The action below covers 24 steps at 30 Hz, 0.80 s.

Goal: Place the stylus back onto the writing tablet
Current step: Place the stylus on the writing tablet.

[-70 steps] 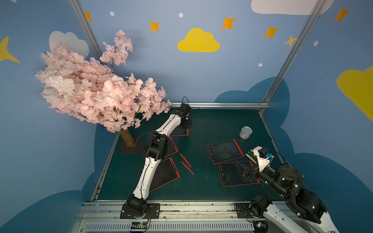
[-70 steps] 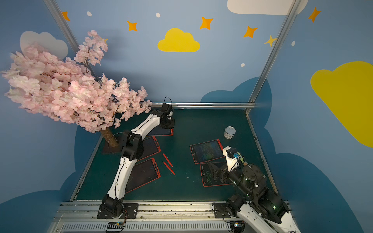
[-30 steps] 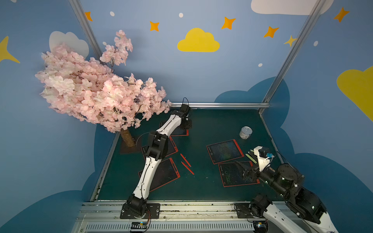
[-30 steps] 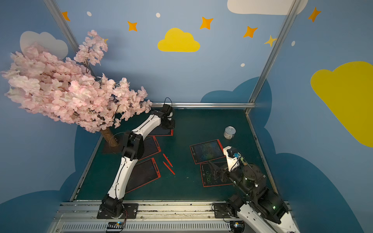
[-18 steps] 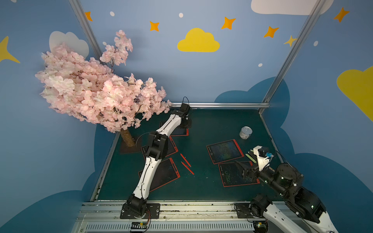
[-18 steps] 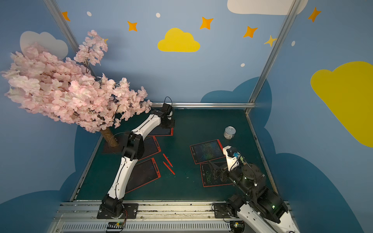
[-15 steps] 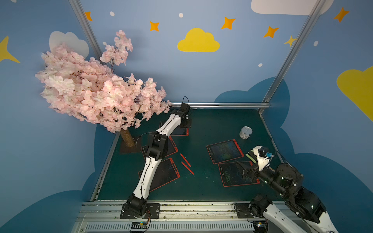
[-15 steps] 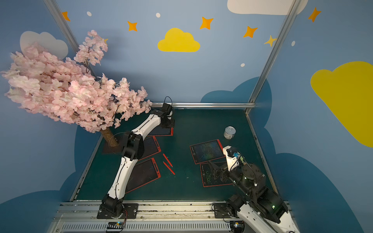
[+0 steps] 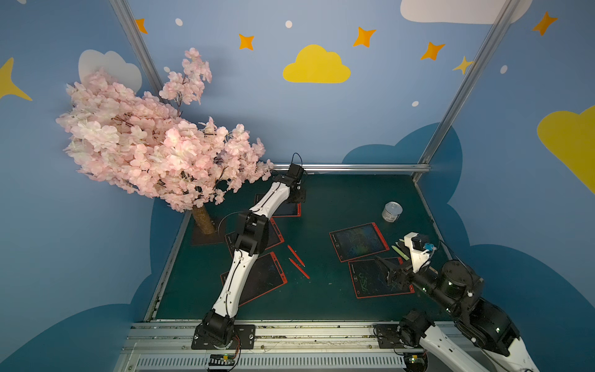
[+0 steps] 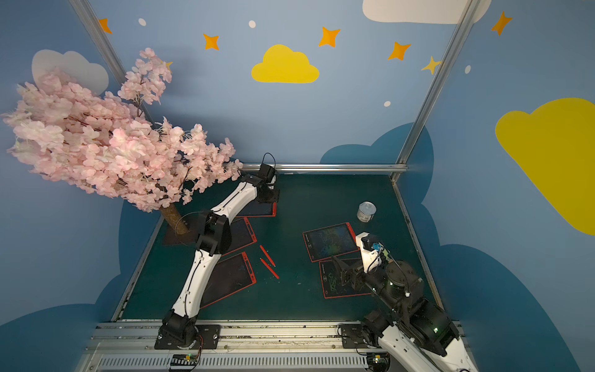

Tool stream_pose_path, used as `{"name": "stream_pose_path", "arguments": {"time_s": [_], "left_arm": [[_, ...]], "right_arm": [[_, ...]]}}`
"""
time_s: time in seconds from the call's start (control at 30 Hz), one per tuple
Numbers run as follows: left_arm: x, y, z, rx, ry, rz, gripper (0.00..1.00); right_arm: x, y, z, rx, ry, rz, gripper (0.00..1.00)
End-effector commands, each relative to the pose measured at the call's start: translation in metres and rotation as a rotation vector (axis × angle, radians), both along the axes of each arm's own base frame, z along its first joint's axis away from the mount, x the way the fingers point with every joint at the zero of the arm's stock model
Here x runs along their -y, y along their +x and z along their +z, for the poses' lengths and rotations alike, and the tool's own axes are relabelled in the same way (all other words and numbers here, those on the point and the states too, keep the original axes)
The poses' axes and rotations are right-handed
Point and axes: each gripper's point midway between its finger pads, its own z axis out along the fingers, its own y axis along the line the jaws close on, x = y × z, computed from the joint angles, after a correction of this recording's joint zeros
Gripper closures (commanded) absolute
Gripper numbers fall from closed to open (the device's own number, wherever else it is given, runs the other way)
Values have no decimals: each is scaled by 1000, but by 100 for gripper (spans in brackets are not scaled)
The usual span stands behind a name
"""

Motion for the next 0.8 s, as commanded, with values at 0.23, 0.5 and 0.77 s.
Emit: {"name": "stream_pose_path", "arguments": {"time_s": [0.23,0.5,0.77], "left_arm": [[-9,-8,-24,-62,48,6,97],[-11,-17,-34,-107,79,2,97],[-10,-21,-41,-122,106,-10,96]], "right_arm": [[-3,2,-3,-14,2,5,2],[-3,2,-3,-15,3,5,2],[-3,1,-3,-14,3,5,2]]}}
